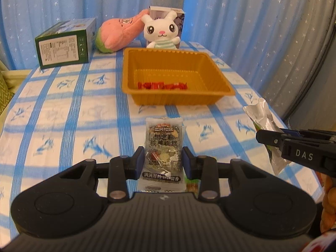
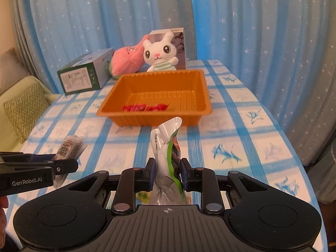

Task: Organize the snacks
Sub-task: 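Carry both packets up and over to the orange tray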

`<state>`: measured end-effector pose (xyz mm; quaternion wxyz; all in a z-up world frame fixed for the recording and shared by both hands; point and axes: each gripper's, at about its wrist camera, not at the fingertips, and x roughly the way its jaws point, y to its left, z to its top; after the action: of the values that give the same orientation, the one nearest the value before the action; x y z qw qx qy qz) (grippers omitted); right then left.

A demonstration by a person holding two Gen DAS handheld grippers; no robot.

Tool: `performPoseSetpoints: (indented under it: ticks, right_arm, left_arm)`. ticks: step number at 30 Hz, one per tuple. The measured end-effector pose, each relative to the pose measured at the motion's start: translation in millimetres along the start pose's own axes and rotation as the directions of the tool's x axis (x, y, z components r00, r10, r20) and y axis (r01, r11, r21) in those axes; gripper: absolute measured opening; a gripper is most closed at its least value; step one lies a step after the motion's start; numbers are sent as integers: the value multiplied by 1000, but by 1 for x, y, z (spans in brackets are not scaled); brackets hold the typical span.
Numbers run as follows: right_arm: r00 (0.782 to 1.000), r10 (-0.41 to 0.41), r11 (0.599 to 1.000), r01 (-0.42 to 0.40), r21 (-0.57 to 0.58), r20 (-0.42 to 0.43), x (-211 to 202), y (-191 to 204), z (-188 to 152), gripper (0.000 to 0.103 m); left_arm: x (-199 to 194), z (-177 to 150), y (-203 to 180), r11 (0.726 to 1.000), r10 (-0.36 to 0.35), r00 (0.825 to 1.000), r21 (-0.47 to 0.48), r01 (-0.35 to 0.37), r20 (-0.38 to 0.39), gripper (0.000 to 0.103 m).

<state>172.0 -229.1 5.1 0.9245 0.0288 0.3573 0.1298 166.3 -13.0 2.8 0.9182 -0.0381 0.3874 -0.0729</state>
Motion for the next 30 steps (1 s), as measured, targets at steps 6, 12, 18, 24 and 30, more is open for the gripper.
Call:
performPoseSetpoints:
  ticks: [6, 12, 18, 24, 30]
  right_arm:
    - [1000, 2, 1000, -2, 5, 10, 18, -9, 28, 25]
    - [1000, 17, 1000, -17, 23, 8, 38, -16, 53, 25]
    - [1000, 23, 999, -23, 33, 2, 62, -23, 78, 25]
    - [999, 33, 998, -32, 56, -18, 89, -30, 100, 25]
    - [999, 36, 997, -33, 76, -33, 115, -37, 119, 25]
  left_arm:
    - [18, 29, -1, 1000, -1, 1000, 14, 1, 13, 34]
    - [39, 55, -4, 1000, -8, 1000, 28, 8, 18, 34]
    - [62, 75, -3, 1000, -16, 1000, 25, 15, 12, 34]
    - [86, 98, 2, 1000, -25, 1000, 16, 25, 4, 34]
    - [107, 120, 9, 1000, -24, 1000, -2, 24, 10, 34]
